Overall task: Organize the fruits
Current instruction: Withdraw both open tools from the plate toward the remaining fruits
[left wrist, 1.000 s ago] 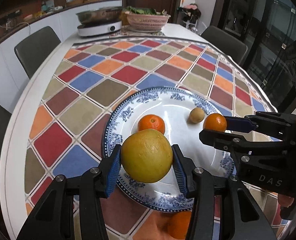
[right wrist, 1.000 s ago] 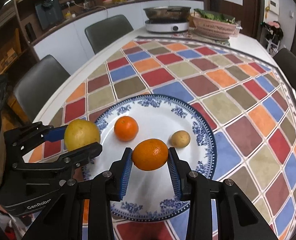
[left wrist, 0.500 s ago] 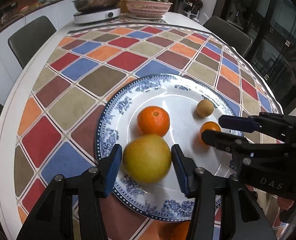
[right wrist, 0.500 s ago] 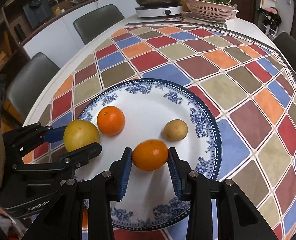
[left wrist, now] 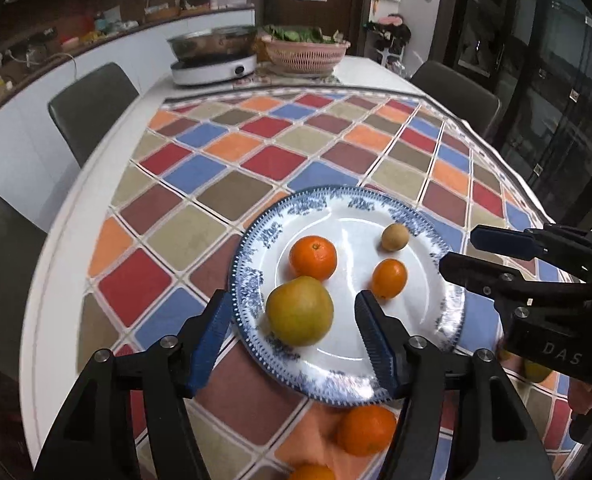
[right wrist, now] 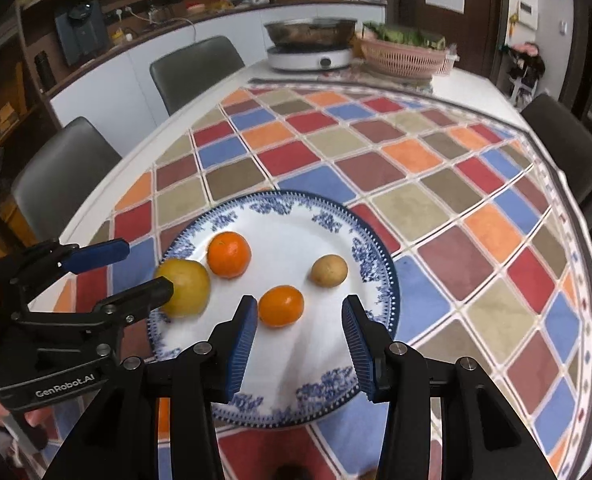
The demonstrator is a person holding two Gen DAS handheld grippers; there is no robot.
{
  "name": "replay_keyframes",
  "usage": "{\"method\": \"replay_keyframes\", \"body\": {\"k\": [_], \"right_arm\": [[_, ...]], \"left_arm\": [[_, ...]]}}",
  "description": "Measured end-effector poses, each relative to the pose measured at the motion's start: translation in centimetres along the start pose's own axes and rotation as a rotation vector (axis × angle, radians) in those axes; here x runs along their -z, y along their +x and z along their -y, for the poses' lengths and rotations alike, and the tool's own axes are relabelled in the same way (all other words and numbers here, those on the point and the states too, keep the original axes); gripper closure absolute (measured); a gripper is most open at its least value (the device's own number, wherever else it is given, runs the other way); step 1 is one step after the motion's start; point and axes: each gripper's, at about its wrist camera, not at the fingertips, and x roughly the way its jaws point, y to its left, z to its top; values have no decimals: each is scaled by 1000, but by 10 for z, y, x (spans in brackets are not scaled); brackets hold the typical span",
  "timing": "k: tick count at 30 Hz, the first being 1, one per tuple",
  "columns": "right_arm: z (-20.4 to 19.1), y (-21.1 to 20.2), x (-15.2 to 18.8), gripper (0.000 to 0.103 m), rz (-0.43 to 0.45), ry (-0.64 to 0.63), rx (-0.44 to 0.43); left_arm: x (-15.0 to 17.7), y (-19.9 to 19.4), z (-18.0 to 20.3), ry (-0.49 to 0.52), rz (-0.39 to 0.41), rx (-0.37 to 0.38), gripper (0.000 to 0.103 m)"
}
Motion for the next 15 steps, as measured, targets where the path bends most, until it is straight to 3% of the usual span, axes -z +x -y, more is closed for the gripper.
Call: {"method": "replay_keyframes", "body": {"k": [3, 6, 12, 15], "right_arm": [[-6, -23, 3, 58, 35, -6, 1], [-11, -42, 9, 49, 71, -5, -3], [-21, -81, 30, 48, 130, 2, 16], [-25, -98, 46, 41, 150, 17, 21]], "left_arm": [[4, -26, 2, -4, 44, -10, 36], [8, -47, 3, -14, 72, -1, 33], [33, -96, 9, -31, 141, -14, 23], [46, -111, 13, -44, 158, -19, 20]]}}
